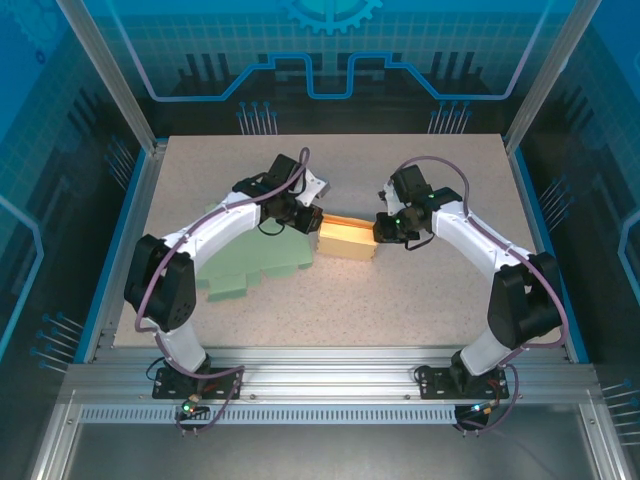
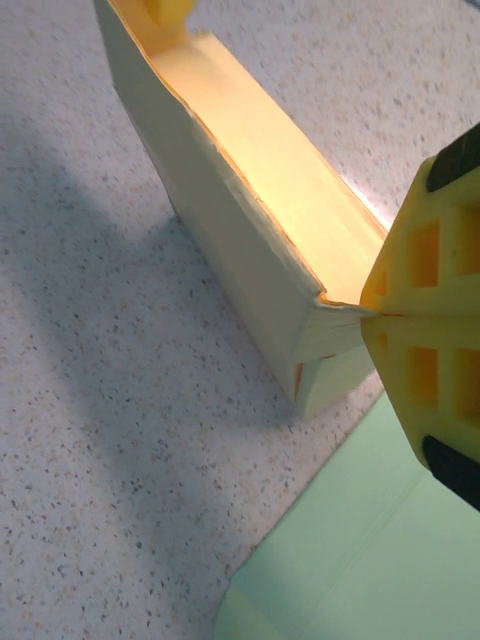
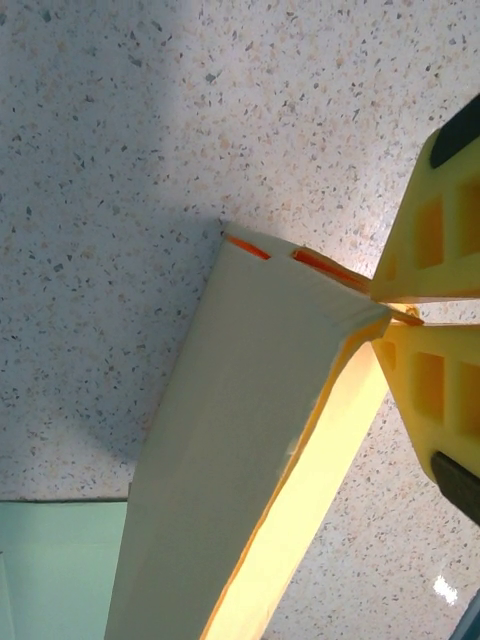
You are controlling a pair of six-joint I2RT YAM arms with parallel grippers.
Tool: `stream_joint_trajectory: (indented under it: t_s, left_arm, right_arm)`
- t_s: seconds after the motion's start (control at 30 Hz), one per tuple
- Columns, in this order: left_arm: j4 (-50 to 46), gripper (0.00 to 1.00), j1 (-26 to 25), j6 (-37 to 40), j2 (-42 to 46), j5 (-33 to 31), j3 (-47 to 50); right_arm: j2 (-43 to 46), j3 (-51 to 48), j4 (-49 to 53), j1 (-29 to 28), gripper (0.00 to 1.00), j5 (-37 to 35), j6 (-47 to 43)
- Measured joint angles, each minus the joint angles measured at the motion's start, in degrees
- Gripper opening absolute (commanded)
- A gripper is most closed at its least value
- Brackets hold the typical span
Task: Fold the paper box
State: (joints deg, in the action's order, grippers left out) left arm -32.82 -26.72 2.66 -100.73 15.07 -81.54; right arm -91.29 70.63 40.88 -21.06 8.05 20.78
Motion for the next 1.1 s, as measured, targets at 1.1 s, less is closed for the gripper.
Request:
stream_joint_trajectory:
  t_s: [1.1]
  left_arm:
    - [1.03,0.04,0.11,-7.32,-0.28,2.29,3.69]
  right_arm:
    - [0.00,0.00,-0.17,-1.40,0.13,-3.08,0.02]
